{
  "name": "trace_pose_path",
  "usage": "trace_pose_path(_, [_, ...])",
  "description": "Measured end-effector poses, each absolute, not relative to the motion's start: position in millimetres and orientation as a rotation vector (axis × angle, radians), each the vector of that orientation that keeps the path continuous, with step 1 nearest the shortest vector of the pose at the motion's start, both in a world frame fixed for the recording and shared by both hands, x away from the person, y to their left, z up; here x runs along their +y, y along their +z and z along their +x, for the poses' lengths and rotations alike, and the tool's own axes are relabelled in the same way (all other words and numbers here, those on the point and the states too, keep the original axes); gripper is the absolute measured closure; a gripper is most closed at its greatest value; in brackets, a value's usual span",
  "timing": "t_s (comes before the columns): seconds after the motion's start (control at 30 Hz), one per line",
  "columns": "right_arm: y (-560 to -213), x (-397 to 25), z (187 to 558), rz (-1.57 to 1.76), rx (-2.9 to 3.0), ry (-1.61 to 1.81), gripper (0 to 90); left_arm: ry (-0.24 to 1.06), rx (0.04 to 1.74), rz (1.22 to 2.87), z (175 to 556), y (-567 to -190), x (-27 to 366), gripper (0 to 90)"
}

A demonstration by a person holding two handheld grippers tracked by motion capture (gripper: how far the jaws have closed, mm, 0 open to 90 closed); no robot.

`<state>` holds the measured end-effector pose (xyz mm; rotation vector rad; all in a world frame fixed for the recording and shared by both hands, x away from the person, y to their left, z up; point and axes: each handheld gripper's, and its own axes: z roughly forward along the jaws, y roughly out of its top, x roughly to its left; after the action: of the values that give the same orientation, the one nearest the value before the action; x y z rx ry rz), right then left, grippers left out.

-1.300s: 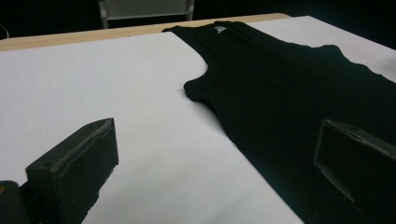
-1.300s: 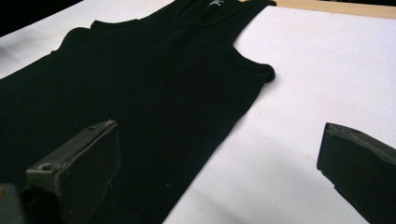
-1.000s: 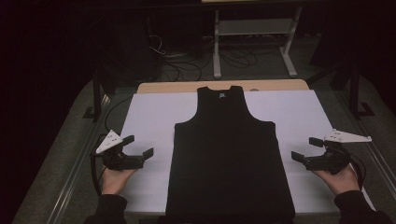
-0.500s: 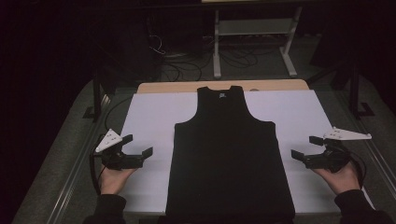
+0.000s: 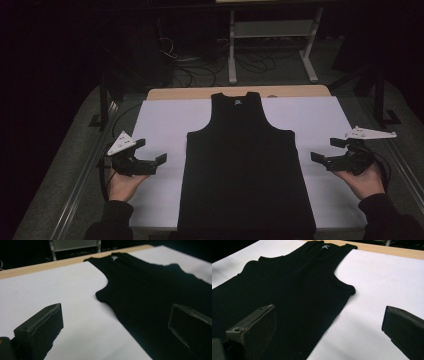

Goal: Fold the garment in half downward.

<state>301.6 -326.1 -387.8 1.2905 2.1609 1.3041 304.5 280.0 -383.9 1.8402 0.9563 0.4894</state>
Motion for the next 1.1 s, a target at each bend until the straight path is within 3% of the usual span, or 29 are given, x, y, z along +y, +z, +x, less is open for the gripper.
trace_pose_path(1.1, [-355,-318,349,1.201,2.275,1.266,0.0,0.418,0.903,1.939,350,-369,252,0.0])
